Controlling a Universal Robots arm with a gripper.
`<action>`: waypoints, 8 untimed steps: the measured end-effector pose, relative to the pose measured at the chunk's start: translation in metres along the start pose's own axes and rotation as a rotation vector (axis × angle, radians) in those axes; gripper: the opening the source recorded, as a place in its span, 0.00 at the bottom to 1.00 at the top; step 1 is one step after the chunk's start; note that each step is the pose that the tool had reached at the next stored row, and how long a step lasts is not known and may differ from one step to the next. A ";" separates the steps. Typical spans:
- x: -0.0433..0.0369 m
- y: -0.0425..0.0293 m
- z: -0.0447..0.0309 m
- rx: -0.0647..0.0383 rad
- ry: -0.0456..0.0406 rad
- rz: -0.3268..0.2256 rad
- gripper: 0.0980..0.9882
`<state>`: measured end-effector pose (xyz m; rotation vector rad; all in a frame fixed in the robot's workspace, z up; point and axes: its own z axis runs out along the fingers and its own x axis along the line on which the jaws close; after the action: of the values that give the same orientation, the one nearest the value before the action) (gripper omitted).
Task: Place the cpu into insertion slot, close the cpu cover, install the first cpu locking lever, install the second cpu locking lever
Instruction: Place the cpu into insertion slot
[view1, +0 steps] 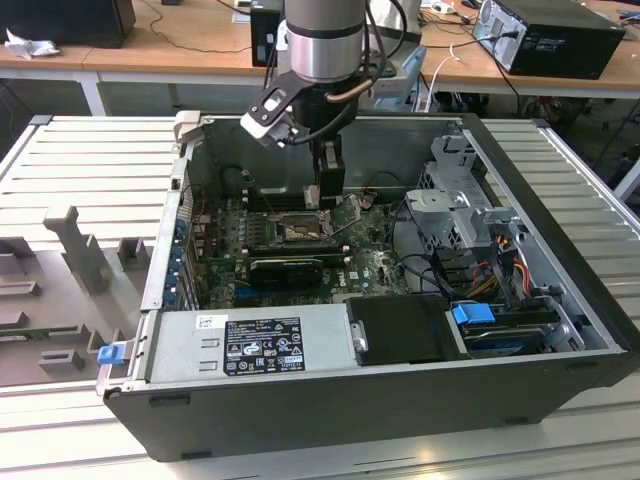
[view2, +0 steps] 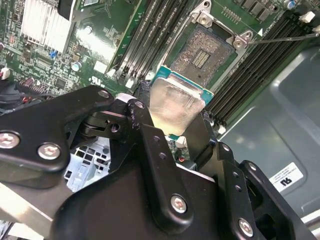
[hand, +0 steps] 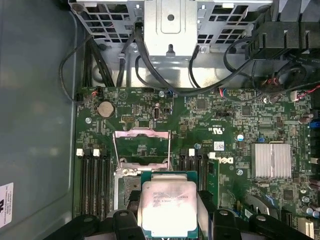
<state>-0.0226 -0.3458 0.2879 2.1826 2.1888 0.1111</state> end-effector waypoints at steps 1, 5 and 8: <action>0.0000 -0.0014 0.0020 0.000 0.0000 0.000 0.48; 0.0008 -0.0056 0.0077 0.000 -0.0001 0.000 0.48; 0.0034 -0.0073 0.0148 0.001 0.0000 0.000 0.48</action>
<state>-0.0286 -0.3422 0.2725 2.1827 2.1893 0.1104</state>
